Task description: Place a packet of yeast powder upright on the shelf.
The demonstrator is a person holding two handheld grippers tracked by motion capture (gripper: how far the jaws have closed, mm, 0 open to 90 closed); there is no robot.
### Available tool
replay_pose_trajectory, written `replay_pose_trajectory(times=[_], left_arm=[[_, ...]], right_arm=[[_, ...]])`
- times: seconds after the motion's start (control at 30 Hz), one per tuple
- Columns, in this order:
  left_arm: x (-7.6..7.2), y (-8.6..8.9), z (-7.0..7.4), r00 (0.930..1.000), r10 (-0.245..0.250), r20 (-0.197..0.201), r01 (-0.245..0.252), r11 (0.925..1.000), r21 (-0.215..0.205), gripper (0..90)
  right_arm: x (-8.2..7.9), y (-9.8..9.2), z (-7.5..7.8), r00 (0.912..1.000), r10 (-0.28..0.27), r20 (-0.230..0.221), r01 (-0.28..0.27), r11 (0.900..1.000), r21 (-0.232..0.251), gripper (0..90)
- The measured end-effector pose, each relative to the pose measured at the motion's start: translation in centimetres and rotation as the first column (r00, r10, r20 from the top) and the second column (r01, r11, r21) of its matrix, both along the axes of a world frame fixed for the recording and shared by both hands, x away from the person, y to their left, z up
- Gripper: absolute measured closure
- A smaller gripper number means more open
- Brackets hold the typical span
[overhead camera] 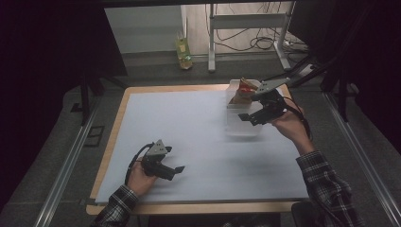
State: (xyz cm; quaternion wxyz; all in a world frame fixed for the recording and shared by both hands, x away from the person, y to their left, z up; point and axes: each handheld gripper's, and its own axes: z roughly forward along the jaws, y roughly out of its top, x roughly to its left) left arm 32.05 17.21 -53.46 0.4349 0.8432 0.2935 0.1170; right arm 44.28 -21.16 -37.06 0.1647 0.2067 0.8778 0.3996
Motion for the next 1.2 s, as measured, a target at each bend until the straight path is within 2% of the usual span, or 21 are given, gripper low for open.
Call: replay_pose_trajectory(times=[0.17,0.37,0.53,0.73,0.93,1.2], left_arm=[[0.0,0.0,0.0,1.0000,0.002,-0.004,-0.002,1.0000,-0.002,4.7],[0.0,-0.1,0.0,1.0000,-0.007,-0.007,0.007,1.0000,-0.003,4.8],[0.0,-0.2,-0.1,0.9998,-0.018,-0.009,0.018,0.9998,0.001,4.9],[0.0,-0.2,-0.1,0.9997,-0.020,-0.014,0.020,0.9998,-0.003,5.0],[-0.1,-0.3,-0.1,0.9997,-0.023,-0.011,0.023,0.9997,0.002,5.1],[-0.1,-0.3,-0.1,0.9996,-0.026,-0.014,0.026,0.9996,0.001,5.2]], right_arm=[[-0.7,0.2,-0.3,0.9999,0.011,-0.005,-0.012,1.000,-0.008,8.6],[-1.6,0.1,-0.7,0.9999,0.003,-0.012,-0.003,1.000,0.007,7.0],[-2.5,-0.1,-1.4,1.0000,0.005,-0.003,-0.005,1.000,-0.001,5.3],[-3.3,-0.5,-2.0,0.9999,0.013,0.001,-0.013,1.000,0.022,4.9],[-3.9,-0.8,-2.6,0.9999,0.013,0.008,-0.013,1.000,0.025,4.6],[-4.9,-1.3,-3.6,0.9999,0.009,0.014,-0.009,1.000,0.002,2.9]])
